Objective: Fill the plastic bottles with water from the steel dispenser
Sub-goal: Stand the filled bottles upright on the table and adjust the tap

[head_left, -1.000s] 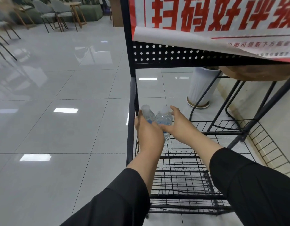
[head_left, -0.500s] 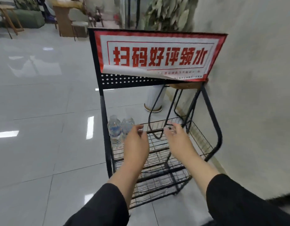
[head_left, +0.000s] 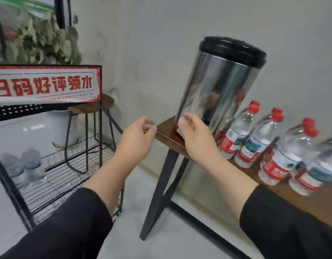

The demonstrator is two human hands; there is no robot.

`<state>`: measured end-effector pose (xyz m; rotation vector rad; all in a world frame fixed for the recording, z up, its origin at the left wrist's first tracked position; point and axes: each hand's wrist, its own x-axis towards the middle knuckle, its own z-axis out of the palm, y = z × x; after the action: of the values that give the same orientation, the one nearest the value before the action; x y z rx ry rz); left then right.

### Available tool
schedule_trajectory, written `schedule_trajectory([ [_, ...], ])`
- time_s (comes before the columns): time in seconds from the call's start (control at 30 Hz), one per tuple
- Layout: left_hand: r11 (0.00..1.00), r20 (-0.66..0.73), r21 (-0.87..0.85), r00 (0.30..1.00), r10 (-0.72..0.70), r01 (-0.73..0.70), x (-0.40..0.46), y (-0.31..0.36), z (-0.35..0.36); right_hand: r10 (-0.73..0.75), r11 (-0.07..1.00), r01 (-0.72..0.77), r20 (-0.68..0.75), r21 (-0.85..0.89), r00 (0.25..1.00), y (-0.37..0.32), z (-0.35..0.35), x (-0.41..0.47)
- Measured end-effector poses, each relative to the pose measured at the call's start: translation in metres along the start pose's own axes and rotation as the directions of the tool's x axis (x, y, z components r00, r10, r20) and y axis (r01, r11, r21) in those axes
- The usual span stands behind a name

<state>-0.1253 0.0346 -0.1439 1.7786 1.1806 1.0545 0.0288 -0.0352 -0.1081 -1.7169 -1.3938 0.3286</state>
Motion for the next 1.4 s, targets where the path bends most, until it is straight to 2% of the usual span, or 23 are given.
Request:
schedule_trajectory([
  [0.13, 0.992, 0.135, -0.045, 0.983, 0.124, -0.119, -0.021, 0.062, 0.046, -0.014, 1.0, 0.015, -0.124, 0.005, 0.992, 0.007, -0.079, -0.028],
  [0.27, 0.97, 0.209, -0.061, 0.947, 0.242, -0.234, -0.033, 0.111, 0.091, -0.019, 1.0, 0.021, -0.241, 0.009, 0.97, 0.021, -0.143, -0.038],
  [0.37, 0.955, 0.264, -0.106, 0.918, 0.296, -0.278, -0.037, 0.141, 0.125, -0.057, 0.998, 0.04, -0.351, -0.057, 0.935, 0.036, -0.188, -0.038],
  [0.5, 0.926, 0.334, -0.114, 0.864, 0.376, -0.359, -0.041, 0.174, 0.168, -0.102, 0.976, 0.001, -0.453, -0.218, 0.886, 0.057, -0.247, -0.036],
  [0.6, 0.902, 0.383, -0.085, 0.821, 0.422, -0.424, -0.039, 0.196, 0.197, -0.145, 0.904, -0.088, -0.492, -0.419, 0.858, 0.075, -0.293, -0.032],
  [0.67, 0.879, 0.406, -0.059, 0.793, 0.454, -0.473, -0.037, 0.21, 0.215, -0.152, 0.858, -0.146, -0.515, -0.493, 0.844, 0.086, -0.327, -0.03],
  [0.7, 0.867, 0.415, -0.042, 0.78, 0.468, -0.497, -0.035, 0.216, 0.224, -0.114, 0.837, -0.195, -0.512, -0.512, 0.851, 0.091, -0.343, -0.03],
  [0.8, 0.801, 0.449, 0.072, 0.736, 0.506, -0.594, -0.025, 0.237, 0.249, 0.148, 0.711, -0.411, -0.45, -0.571, 0.881, 0.11, -0.377, -0.03],
  [0.87, 0.754, 0.486, 0.153, 0.713, 0.505, -0.639, -0.016, 0.248, 0.263, 0.267, 0.635, -0.455, -0.375, -0.625, 0.888, 0.124, -0.384, -0.029],
  [0.97, 0.66, 0.536, 0.264, 0.676, 0.505, -0.703, -0.005, 0.256, 0.282, 0.355, 0.615, -0.464, -0.302, -0.637, 0.885, 0.145, -0.389, -0.022],
  [1.13, 0.57, 0.617, 0.357, 0.645, 0.451, -0.74, 0.007, 0.26, 0.306, 0.387, 0.57, -0.462, -0.274, -0.68, 0.881, 0.166, -0.394, -0.007],
  [1.3, 0.538, 0.645, 0.364, 0.623, 0.443, -0.76, 0.017, 0.268, 0.316, 0.408, 0.566, -0.46, -0.253, -0.684, 0.877, 0.184, -0.398, 0.006],
  [1.4, 0.574, 0.672, 0.363, 0.633, 0.384, -0.734, 0.019, 0.269, 0.318, 0.368, 0.602, -0.449, -0.269, -0.66, 0.89, 0.19, -0.398, 0.007],
])
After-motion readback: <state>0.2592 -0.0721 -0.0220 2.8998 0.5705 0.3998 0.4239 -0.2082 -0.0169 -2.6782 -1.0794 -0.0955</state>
